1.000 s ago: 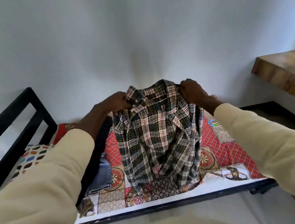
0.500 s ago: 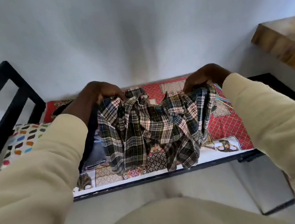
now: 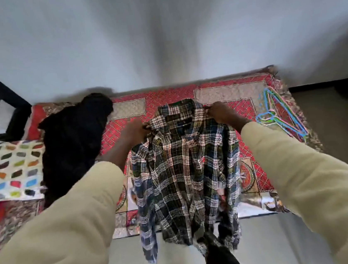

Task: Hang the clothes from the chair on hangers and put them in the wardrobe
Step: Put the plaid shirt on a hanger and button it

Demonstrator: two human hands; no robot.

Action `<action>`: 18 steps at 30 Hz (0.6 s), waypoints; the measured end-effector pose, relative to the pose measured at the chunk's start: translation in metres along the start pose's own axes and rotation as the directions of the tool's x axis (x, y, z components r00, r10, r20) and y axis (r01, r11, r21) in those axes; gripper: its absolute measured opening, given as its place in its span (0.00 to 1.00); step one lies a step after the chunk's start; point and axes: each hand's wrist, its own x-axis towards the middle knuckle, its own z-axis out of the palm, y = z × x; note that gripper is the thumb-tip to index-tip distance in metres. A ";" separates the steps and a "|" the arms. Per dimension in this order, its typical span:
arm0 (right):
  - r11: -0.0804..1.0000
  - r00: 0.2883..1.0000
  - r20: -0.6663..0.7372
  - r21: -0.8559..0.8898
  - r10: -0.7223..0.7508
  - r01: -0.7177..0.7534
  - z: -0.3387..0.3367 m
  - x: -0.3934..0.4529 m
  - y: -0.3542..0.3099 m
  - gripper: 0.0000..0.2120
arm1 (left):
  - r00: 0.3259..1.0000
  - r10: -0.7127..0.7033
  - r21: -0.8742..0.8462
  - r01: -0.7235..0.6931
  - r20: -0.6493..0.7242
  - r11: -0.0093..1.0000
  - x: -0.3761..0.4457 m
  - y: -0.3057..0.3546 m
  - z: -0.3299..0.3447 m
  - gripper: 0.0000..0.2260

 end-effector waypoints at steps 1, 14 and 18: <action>1.000 1.000 -0.001 -0.004 -0.020 0.020 0.004 0.017 0.006 0.15 | 1.000 -0.016 -0.006 0.016 0.013 1.000 0.022 0.001 0.007 0.12; 0.950 0.922 0.382 -0.306 0.065 0.059 0.060 0.304 0.070 0.15 | 0.949 -0.116 -0.031 0.130 0.293 0.991 0.335 -0.053 0.108 0.22; 0.900 0.997 0.051 -0.430 -0.061 0.077 0.130 0.374 0.107 0.17 | 0.989 -0.139 -0.012 0.138 -0.055 0.990 0.401 -0.060 0.169 0.29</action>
